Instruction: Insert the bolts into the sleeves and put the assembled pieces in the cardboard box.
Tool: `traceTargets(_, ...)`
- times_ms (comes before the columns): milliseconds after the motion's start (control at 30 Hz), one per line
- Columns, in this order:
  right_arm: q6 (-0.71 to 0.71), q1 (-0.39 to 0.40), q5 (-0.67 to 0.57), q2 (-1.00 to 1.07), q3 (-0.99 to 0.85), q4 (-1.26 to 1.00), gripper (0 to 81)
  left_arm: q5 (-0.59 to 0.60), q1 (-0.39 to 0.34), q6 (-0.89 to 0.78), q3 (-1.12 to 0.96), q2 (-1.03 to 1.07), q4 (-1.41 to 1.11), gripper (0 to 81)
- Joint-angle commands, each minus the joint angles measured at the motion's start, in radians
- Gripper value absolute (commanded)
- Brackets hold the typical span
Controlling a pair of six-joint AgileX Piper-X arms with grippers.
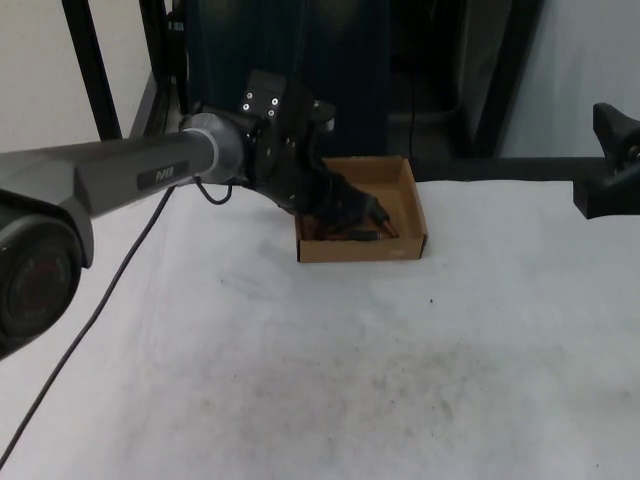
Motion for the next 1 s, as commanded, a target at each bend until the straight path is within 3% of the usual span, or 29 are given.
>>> traceTargets(0,0.007,-0.006,-0.004,-0.01,-0.003,-0.004,62.7,0.0,0.001,0.0,-0.018,-0.02,-0.01,43.8)
traceTargets(333,0.007,-0.006,-0.005,-0.01,-0.003,-0.01,62.7,0.023,-0.001,-0.021,-0.029,-0.165,0.086,42.8)
traceTargets(433,0.007,-0.006,-0.005,-0.01,-0.012,-0.014,62.7,0.018,-0.02,0.045,-0.029,-0.239,0.132,35.8)
traceTargets(533,0.007,-0.006,-0.005,-0.01,-0.028,-0.026,62.7,0.0,-0.066,0.104,-0.029,-0.315,0.138,23.8)
traceTargets(700,0.007,-0.006,-0.028,-0.044,-0.039,-0.065,62.7,-0.203,-0.184,0.286,-0.029,-0.405,0.15,1.8)
traceTargets(833,0.007,-0.006,-0.03,-0.102,-0.039,-0.054,62.7,-0.265,-0.25,0.37,0.003,-0.49,0.175,0.8)
traceTargets(967,0.009,-0.006,-0.03,-0.172,-0.039,0.022,62.7,-0.275,-0.27,0.38,0.123,-0.61,0.177,0.8)
